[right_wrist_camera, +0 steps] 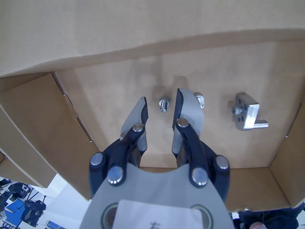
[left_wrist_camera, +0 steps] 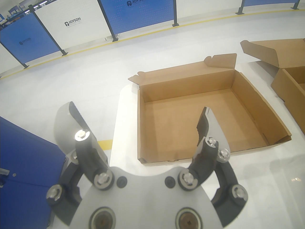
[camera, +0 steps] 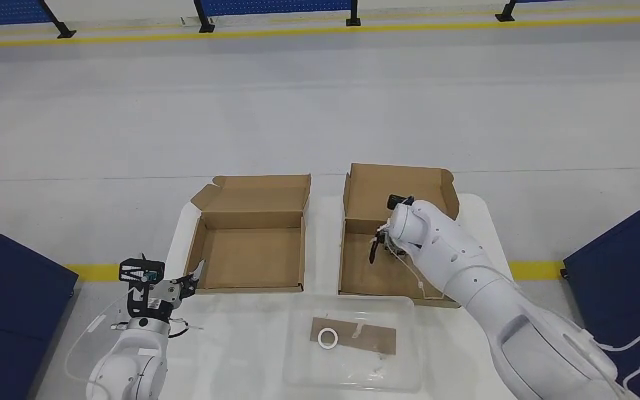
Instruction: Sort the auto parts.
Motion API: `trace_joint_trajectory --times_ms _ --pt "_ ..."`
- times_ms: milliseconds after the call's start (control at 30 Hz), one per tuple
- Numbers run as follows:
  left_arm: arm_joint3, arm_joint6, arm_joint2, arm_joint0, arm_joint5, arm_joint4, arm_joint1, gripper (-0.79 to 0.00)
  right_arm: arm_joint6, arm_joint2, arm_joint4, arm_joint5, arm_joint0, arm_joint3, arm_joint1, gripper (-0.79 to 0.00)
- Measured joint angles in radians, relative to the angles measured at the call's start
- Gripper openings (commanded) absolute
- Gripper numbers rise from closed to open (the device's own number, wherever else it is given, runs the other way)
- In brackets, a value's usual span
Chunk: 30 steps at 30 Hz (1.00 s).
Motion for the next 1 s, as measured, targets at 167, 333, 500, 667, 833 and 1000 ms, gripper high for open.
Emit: trace_joint_trajectory --times_ms 167,333,500,667,833,1000 --pt "0.000 0.000 0.000 0.000 0.000 0.000 0.000 0.000 0.011 0.030 -0.021 -0.002 -0.017 -0.057 0.018 -0.456" --pt "0.000 0.000 0.000 0.000 0.000 0.000 0.000 0.000 0.034 0.076 -0.056 0.006 -0.048 -0.150 0.050 0.000" --pt "0.000 0.000 0.000 0.000 0.000 0.000 0.000 0.000 0.075 0.168 -0.099 0.003 -0.122 -0.315 0.107 0.000" --pt "0.000 0.000 0.000 0.000 0.000 0.000 0.000 0.000 0.167 0.353 -0.079 -0.113 -0.262 -0.549 0.187 0.000" --pt "0.000 0.000 0.000 0.000 0.000 0.000 0.000 0.000 0.270 0.575 0.006 -0.286 -0.434 -0.748 0.252 0.000" --pt "0.000 0.000 0.000 0.000 0.000 0.000 0.000 0.000 0.375 0.768 0.161 -0.479 -0.576 -0.854 0.290 0.000"
